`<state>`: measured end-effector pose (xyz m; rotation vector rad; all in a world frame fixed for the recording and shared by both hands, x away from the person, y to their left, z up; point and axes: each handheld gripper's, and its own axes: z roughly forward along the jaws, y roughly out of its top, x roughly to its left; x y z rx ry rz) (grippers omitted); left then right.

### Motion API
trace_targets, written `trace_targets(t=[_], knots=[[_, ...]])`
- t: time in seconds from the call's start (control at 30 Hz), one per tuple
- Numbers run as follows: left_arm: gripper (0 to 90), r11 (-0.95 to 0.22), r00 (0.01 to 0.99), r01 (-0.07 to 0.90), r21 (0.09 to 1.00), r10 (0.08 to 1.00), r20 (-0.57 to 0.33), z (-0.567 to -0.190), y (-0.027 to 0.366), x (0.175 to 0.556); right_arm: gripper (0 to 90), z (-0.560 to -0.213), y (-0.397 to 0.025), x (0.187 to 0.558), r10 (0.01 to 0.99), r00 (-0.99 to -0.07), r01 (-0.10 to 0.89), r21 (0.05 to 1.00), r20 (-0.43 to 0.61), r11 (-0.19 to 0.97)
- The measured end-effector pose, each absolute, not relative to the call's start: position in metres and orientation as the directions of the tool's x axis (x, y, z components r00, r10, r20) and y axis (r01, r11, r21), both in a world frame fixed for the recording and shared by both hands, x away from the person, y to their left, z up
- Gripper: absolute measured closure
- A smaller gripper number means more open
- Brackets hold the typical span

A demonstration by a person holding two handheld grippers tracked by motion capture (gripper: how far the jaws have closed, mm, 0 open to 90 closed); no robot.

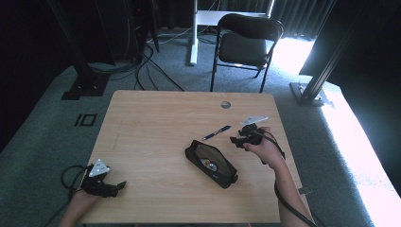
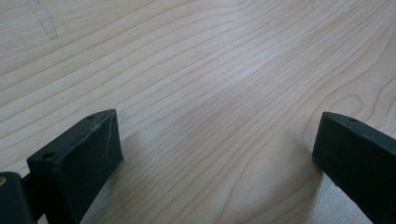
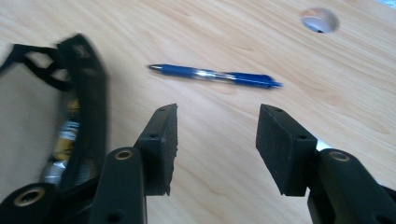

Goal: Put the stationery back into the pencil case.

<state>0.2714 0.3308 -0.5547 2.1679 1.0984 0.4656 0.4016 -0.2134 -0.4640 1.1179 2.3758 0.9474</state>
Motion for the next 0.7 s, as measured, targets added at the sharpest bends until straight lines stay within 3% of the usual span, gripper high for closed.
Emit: trace_targets(t=[0.37, 0.7], knots=[[1.6, -0.434, 0.585, 0.578, 0.691, 0.811, 0.02, -0.555, 0.331, 0.271, 47.8, -0.481, -0.251, 0.431, 0.825, -0.563, 0.554, 0.719, -0.048, 0.419], [1.6, -0.433, 0.585, 0.578, 0.691, 0.811, 0.019, -0.555, 0.331, 0.271, 46.7, -0.506, -0.264, 0.45, 0.825, -0.561, 0.602, 0.653, -0.065, 0.46]])
